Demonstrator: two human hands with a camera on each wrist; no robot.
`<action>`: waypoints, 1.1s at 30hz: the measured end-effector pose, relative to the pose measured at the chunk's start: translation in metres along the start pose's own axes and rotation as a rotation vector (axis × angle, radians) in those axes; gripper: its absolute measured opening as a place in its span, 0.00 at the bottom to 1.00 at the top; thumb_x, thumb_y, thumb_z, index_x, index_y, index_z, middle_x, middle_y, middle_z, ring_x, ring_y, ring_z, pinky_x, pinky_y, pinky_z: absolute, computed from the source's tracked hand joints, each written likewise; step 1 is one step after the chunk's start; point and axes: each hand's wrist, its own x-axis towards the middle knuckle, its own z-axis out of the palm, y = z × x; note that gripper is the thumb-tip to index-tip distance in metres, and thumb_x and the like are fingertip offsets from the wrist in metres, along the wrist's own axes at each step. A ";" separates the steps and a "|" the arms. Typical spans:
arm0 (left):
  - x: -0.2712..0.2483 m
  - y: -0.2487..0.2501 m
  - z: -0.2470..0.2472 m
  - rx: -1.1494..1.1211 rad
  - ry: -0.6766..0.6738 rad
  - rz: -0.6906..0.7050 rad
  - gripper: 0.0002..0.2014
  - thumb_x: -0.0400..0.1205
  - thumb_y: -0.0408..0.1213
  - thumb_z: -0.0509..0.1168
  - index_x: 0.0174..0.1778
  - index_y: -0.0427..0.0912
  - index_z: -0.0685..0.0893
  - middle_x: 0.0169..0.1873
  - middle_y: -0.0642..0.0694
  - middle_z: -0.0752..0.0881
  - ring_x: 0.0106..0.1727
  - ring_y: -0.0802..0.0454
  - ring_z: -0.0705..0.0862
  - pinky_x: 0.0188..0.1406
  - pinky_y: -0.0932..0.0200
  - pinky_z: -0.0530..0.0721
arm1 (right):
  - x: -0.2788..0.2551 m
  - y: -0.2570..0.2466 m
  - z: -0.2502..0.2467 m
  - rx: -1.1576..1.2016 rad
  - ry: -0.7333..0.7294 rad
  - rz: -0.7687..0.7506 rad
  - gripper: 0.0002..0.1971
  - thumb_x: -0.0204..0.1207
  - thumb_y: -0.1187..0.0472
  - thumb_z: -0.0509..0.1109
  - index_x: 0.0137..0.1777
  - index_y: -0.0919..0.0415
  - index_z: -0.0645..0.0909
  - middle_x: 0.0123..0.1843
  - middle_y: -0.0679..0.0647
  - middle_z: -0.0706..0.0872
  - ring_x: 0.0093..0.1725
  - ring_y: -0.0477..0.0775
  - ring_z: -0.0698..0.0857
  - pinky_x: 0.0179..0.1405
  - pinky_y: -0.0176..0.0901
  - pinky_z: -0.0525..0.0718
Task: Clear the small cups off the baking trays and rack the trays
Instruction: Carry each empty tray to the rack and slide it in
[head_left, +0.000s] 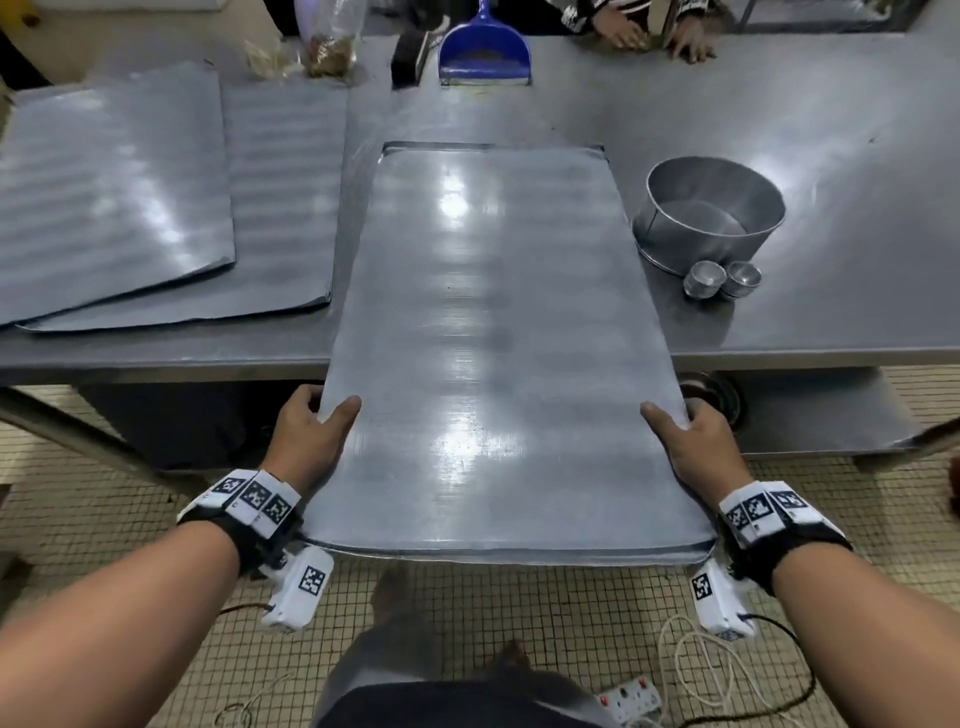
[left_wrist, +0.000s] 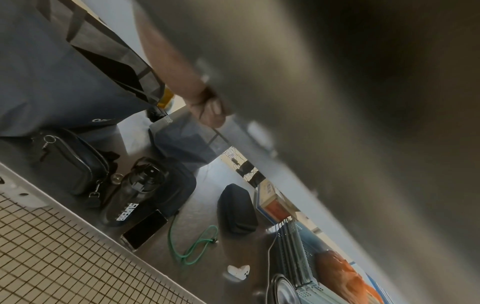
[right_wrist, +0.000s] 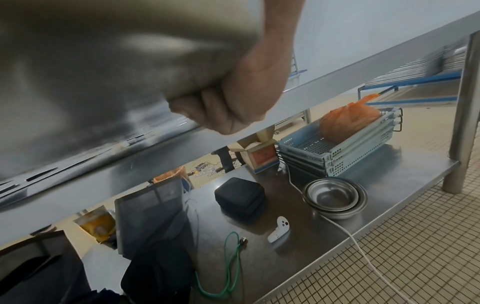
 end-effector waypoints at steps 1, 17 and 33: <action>-0.005 0.003 -0.002 -0.010 0.008 0.009 0.15 0.82 0.42 0.74 0.59 0.39 0.81 0.47 0.50 0.88 0.44 0.58 0.87 0.38 0.65 0.80 | -0.001 -0.001 -0.001 0.005 -0.002 -0.010 0.22 0.75 0.44 0.76 0.57 0.63 0.84 0.50 0.53 0.90 0.47 0.49 0.89 0.41 0.43 0.83; 0.013 0.116 -0.185 -0.163 0.364 0.242 0.18 0.80 0.42 0.76 0.60 0.45 0.76 0.47 0.48 0.86 0.47 0.49 0.86 0.43 0.60 0.84 | 0.035 -0.228 0.065 0.153 -0.085 -0.351 0.21 0.71 0.39 0.78 0.51 0.55 0.85 0.45 0.45 0.91 0.45 0.37 0.90 0.45 0.32 0.86; -0.068 0.115 -0.519 -0.061 1.037 0.313 0.17 0.78 0.43 0.79 0.58 0.42 0.83 0.50 0.47 0.90 0.50 0.51 0.89 0.54 0.54 0.89 | -0.026 -0.564 0.332 0.250 -0.431 -0.914 0.33 0.68 0.32 0.76 0.63 0.57 0.79 0.54 0.53 0.89 0.55 0.55 0.87 0.59 0.52 0.83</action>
